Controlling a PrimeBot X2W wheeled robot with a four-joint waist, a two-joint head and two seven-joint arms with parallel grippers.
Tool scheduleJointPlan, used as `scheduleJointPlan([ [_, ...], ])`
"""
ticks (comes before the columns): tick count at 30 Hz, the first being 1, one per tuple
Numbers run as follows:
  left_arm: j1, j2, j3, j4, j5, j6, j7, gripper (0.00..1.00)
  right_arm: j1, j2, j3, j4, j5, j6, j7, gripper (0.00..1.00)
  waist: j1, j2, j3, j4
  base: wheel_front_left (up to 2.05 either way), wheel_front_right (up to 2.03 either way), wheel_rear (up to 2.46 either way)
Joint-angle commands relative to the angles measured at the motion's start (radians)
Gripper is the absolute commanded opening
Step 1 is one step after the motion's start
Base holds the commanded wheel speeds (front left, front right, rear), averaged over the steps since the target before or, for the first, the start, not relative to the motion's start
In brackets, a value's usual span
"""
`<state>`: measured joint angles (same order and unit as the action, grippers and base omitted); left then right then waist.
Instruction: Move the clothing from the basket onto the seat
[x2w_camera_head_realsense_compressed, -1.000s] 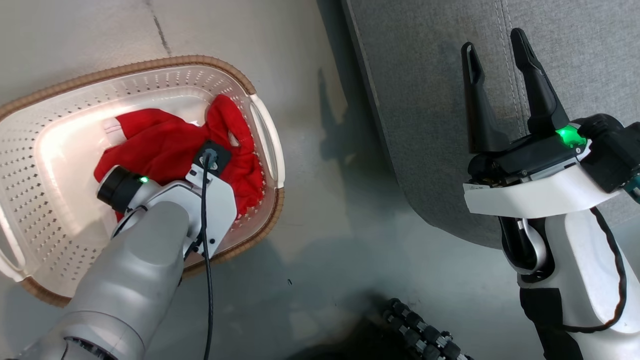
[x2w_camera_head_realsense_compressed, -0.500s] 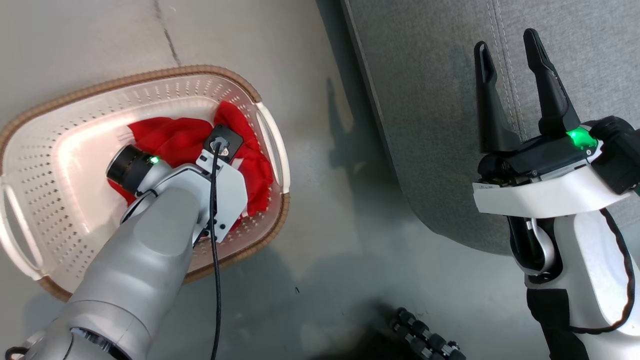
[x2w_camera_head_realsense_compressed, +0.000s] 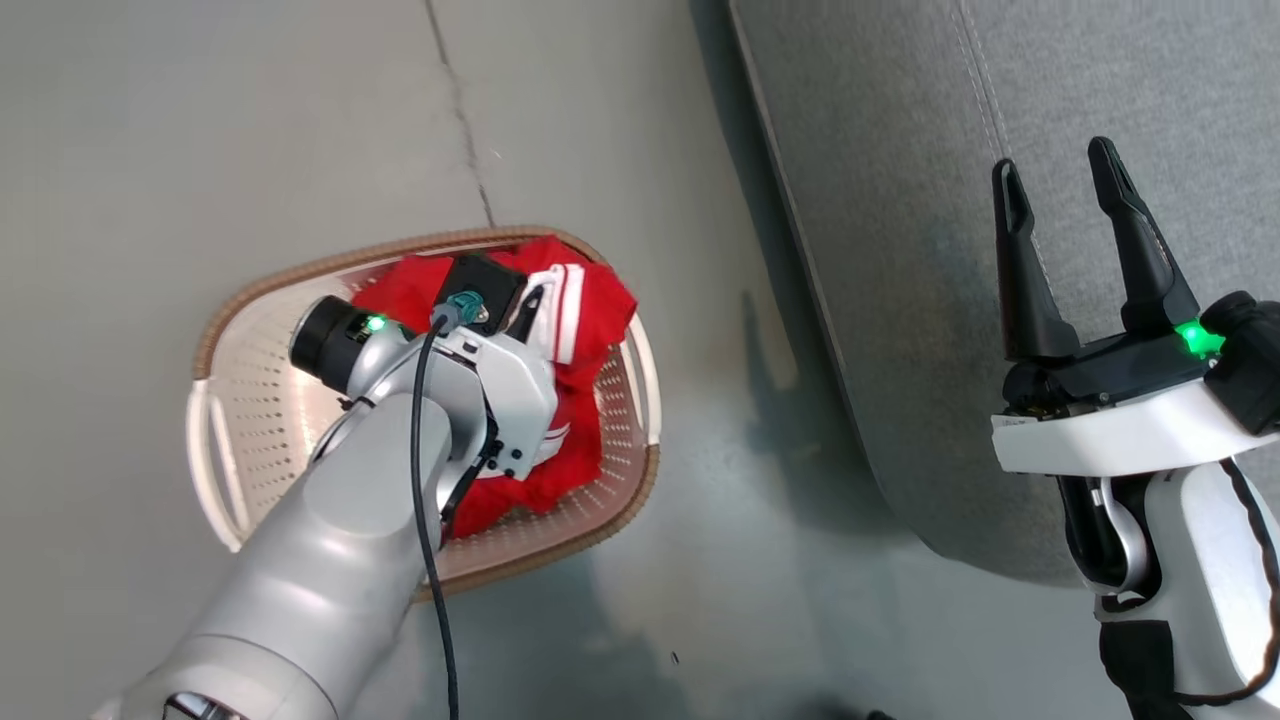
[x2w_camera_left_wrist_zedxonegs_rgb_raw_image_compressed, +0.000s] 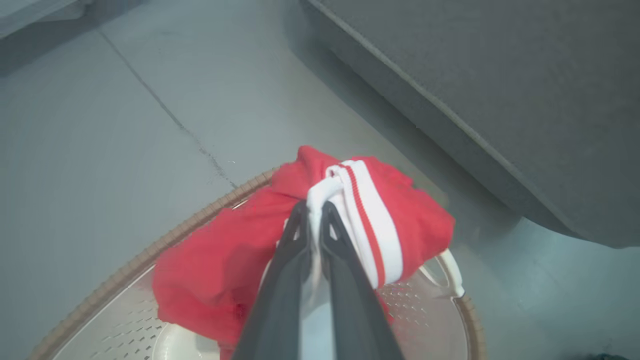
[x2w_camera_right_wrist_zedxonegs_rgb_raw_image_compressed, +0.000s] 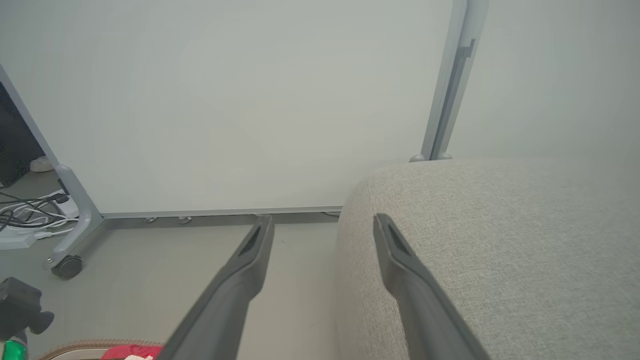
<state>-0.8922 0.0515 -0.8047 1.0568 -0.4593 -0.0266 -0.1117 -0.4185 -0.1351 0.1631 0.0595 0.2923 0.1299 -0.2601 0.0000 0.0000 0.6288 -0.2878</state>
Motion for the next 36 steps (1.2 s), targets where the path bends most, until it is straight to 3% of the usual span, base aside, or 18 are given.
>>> scheduleJointPlan([
  [1,0.019,0.0,0.008,-0.024,-0.02,0.002,-0.019,0.0,0.014,-0.011,-0.009,0.004,-0.005,0.002,-0.007,1.0,0.0,0.0,-0.064,0.048,0.0,0.0,0.0],
  [13,0.131,0.029,0.068,-0.291,-0.079,0.076,-0.137,0.0,0.077,-0.019,-0.038,0.003,-0.029,0.002,0.033,1.0,0.0,0.0,-0.227,0.13,0.0,0.0,0.0],
  [26,0.322,0.132,0.192,-0.758,-0.07,0.18,-0.154,0.0,0.183,-0.012,-0.047,0.023,-0.051,0.002,0.102,1.0,0.0,0.0,-0.395,0.194,0.0,0.0,0.0],
  [36,0.456,0.184,0.243,-1.007,-0.054,0.19,-0.154,0.0,0.263,-0.006,-0.052,0.022,-0.061,0.002,0.141,1.0,0.0,0.0,-0.495,0.212,0.0,0.0,0.0],
])
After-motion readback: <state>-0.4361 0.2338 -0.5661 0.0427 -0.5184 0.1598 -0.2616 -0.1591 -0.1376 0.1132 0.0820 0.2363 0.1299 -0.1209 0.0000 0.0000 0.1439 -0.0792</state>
